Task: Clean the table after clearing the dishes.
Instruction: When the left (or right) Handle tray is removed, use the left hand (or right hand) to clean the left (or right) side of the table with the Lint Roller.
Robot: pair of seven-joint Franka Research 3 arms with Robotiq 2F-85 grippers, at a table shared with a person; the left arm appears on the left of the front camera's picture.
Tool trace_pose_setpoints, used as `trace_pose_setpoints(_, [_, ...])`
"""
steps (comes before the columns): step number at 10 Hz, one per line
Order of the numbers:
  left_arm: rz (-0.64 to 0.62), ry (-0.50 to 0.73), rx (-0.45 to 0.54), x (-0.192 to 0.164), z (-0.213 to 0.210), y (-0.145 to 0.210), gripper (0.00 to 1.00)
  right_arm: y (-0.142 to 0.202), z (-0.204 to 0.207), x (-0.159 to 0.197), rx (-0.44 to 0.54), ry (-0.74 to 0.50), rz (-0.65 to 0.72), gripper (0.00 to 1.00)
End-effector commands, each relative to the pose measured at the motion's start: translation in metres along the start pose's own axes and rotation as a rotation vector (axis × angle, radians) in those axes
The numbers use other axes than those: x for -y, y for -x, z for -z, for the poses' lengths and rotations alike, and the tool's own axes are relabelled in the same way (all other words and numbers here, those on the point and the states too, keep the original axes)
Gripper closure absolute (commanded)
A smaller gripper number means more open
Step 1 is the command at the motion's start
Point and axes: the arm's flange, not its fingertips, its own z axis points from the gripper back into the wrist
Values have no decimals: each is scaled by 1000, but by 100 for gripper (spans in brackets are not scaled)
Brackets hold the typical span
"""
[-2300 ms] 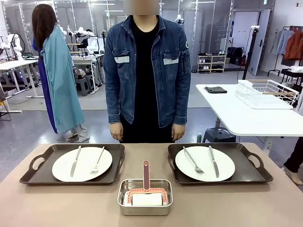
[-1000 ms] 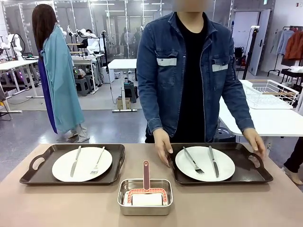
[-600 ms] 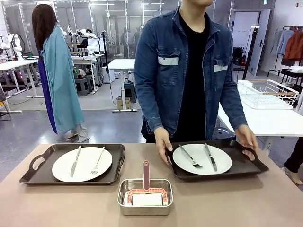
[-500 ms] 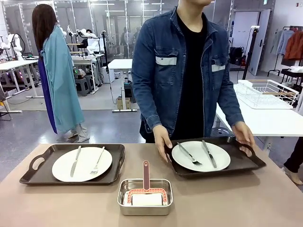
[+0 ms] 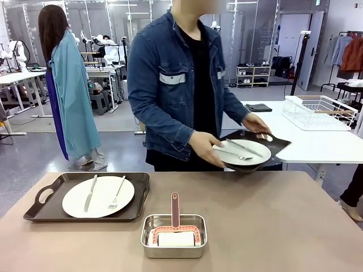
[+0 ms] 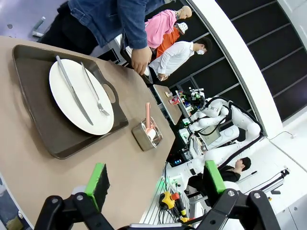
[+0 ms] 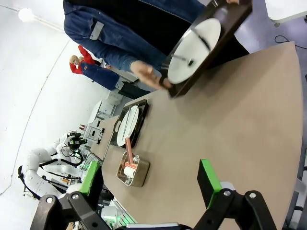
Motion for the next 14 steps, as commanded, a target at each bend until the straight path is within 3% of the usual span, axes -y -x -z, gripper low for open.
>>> trace_pose_setpoints(1, [-3,-13,-12,2,-1,2,0,-1,1,-2,-2,-2,-4,0])
trace_pose_setpoints(9, [-3,-13,-12,2,-1,2,0,0,0,0,0,0,0,0])
trace_pose_setpoints(10, [-3,-13,-12,2,-1,2,0,-15,42,-37,-93,55,-46,0])
trace_pose_setpoints(11, [-3,-13,-12,2,-1,2,0,-35,76,-72,-127,89,-90,0])
trace_pose_setpoints(14, [-3,-13,-12,2,-1,2,0,-118,203,-175,-414,173,-334,0])
